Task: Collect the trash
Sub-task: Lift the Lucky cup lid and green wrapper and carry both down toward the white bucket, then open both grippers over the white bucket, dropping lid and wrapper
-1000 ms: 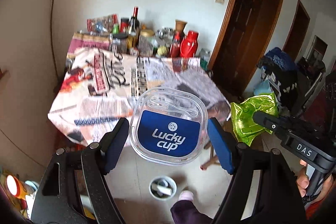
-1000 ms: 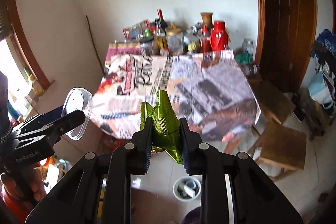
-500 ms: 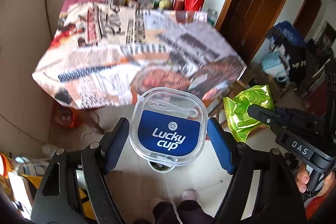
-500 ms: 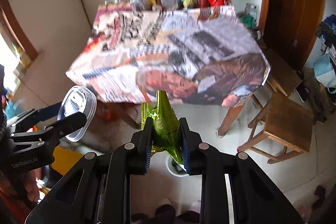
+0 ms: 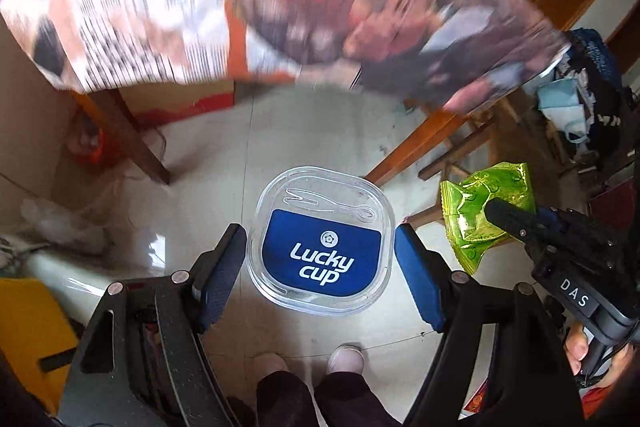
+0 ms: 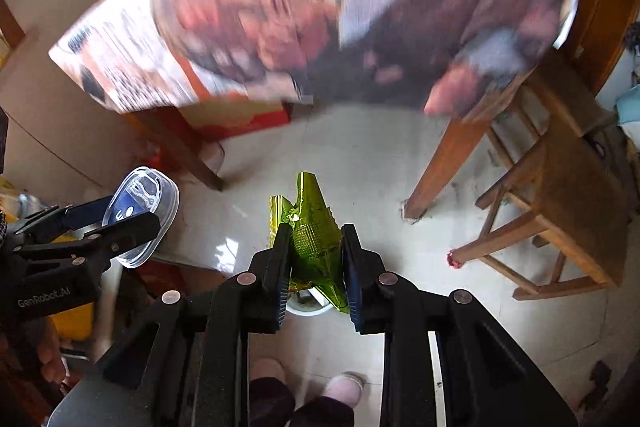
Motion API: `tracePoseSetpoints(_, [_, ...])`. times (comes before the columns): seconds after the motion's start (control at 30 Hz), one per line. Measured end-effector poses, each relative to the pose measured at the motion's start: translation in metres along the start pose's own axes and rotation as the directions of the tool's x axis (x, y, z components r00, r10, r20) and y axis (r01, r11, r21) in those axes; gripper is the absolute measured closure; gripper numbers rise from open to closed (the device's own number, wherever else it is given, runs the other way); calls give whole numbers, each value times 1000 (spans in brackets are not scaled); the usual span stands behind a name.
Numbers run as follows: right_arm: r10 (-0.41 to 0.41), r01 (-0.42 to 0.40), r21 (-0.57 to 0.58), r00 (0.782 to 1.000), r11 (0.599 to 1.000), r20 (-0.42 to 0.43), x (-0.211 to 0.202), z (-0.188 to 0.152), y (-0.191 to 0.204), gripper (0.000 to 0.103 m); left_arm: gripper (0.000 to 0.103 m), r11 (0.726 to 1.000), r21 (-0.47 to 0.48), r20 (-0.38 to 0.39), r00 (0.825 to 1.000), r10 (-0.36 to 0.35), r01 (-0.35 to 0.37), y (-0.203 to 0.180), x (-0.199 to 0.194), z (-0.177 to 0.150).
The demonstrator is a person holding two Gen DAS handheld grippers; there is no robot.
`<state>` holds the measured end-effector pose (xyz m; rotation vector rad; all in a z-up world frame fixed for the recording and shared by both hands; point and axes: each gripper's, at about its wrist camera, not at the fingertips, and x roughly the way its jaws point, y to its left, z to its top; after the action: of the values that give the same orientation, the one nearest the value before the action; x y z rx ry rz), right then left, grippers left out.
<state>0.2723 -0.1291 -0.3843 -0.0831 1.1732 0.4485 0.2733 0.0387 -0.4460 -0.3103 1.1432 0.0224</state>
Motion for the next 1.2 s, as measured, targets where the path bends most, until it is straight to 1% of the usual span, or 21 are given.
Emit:
tracePoseSetpoints(0.17, [14, -15, -20, 998, 1000, -68, 86, -27, -5, 81, 28, 999, -37, -68, 997, 36, -38, 31, 72, -34])
tracePoseSetpoints(0.23, [24, -28, -27, 994, 999, -110, 123, -37, -3, 81, 28, 997, -54, -91, 995, 48, -53, 42, 92, -45])
tracePoseSetpoints(0.3, [33, -38, -31, 991, 999, -127, 149, -45, -1, 81, 28, 995, -76, -116, 992, 57, -66, 56, 113, -57])
tracePoseSetpoints(0.37, [26, -30, -26, 992, 999, -126, 176, -53, 2, 81, 28, 992, -91, -134, 988, 71, -84, 68, 134, -67])
tracePoseSetpoints(0.43, [44, -47, -13, 990, 999, -137, 199, -60, 1, 81, 28, 989, -104, -144, 986, 86, -102, 77, 151, -73])
tracePoseSetpoints(0.53, [70, -72, -2, 982, 997, -177, 233, -68, -1, 81, 28, 985, -134, -161, 983, 84, -106, 88, 175, -81])
tracePoseSetpoints(0.57, [67, -70, -10, 979, 997, -194, 243, -72, -1, 79, 28, 985, -140, -167, 983, 79, -103, 91, 185, -83])
tracePoseSetpoints(0.63, [54, -60, -18, 970, 998, -239, 258, -75, -2, 59, 28, 985, -142, -177, 981, 75, -101, 92, 197, -86])
tracePoseSetpoints(0.67, [43, -46, -9, 965, 999, -258, 265, -78, -5, 55, 28, 985, -144, -187, 980, 67, -95, 93, 204, -87])
tracePoseSetpoints(0.7, [47, -50, -3, 962, 999, -268, 267, -78, -7, 47, 28, 985, -149, -201, 978, 55, -86, 94, 212, -89])
tracePoseSetpoints(0.73, [53, -53, 6, 958, 999, -282, 271, -80, -10, 45, 28, 985, -150, -213, 976, 49, -83, 95, 219, -91])
tracePoseSetpoints(0.83, [52, -45, 29, 953, 999, -300, 272, -83, -21, 45, 28, 988, -137, -232, 972, 41, -75, 93, 232, -90])
tracePoseSetpoints(0.93, [20, -17, 11, 955, 1000, -295, 267, -80, -25, 45, 28, 991, -121, -252, 967, 32, -65, 85, 243, -89])
tracePoseSetpoints(1.03, [3, -1, 8, 963, 1000, -271, 243, -77, -33, 45, 28, 992, -119, -282, 959, 6, -41, 74, 252, -85])
tracePoseSetpoints(1.1, [2, -2, 1, 965, 1000, -262, 232, -74, -37, 45, 27, 992, -125, -318, 948, -12, -30, 66, 257, -82])
tracePoseSetpoints(1.13, [-2, 0, -6, 967, 1000, -255, 220, -71, -37, 45, 27, 991, -129, -334, 942, -17, -28, 61, 258, -80])
tracePoseSetpoints(1.2, [3, -7, -15, 969, 1000, -247, 202, -66, -38, 45, 23, 991, -132, -352, 935, -27, -21, 53, 258, -78])
